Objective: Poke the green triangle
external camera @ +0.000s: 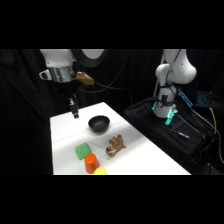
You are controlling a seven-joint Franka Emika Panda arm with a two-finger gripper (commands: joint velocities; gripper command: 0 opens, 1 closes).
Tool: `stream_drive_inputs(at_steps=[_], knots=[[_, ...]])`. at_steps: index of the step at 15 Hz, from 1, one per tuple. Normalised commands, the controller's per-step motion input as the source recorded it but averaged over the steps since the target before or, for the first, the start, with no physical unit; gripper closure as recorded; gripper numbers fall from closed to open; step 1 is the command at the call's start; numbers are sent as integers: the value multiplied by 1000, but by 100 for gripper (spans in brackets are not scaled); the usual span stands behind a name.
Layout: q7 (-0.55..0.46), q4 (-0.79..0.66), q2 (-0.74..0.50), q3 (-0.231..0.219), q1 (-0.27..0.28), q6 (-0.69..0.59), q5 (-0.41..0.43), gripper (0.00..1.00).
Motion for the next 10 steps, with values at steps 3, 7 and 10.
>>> stream_drive_inputs(at_steps=[3,7,10], knots=[[-175,482,349,49,-79,-32,132,100],[-232,396,342,68,-82,80,113,99],[-256,355,349,96,-98,113,136,99]])
